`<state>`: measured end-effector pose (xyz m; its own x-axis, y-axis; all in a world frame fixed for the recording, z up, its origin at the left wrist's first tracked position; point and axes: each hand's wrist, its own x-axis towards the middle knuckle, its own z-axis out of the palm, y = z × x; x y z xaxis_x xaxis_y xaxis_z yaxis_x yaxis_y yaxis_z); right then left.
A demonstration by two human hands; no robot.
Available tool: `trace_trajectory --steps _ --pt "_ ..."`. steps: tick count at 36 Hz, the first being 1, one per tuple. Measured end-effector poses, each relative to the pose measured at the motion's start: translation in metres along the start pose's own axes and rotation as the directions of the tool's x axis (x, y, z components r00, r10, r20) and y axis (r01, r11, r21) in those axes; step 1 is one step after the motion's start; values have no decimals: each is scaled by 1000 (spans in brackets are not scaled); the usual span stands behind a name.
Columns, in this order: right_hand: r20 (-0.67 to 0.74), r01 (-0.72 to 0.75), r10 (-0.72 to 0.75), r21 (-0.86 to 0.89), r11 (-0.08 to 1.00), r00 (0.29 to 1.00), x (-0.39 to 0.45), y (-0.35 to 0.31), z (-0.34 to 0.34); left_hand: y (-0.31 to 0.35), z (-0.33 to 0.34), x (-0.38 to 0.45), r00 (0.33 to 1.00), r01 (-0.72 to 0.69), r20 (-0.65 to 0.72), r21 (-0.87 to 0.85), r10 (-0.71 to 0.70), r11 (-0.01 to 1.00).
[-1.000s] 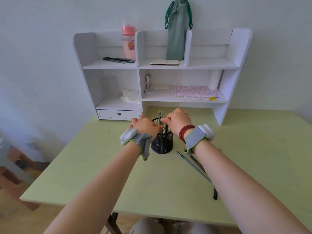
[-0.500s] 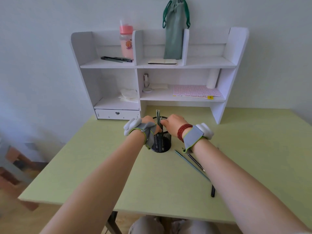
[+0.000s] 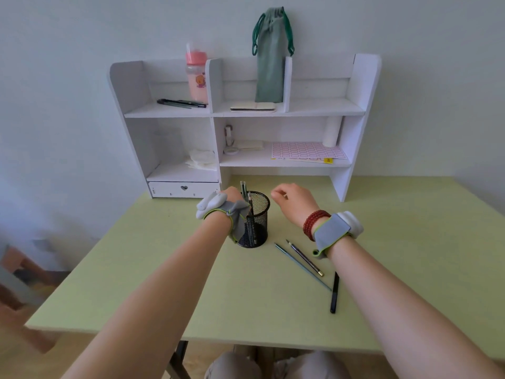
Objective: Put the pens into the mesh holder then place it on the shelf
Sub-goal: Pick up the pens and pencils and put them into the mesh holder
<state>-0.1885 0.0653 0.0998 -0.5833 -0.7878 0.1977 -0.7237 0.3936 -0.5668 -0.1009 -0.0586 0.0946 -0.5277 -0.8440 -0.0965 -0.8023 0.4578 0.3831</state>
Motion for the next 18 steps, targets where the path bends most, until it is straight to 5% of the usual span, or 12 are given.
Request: trace_trajectory --steps 12,18 --pt "144 -175 179 -44 984 973 -32 33 4 6 -12 -32 979 -96 -170 82 109 992" --pt "203 -231 252 -119 966 946 -47 44 25 -2 2 -60 823 -322 -468 79 320 943"
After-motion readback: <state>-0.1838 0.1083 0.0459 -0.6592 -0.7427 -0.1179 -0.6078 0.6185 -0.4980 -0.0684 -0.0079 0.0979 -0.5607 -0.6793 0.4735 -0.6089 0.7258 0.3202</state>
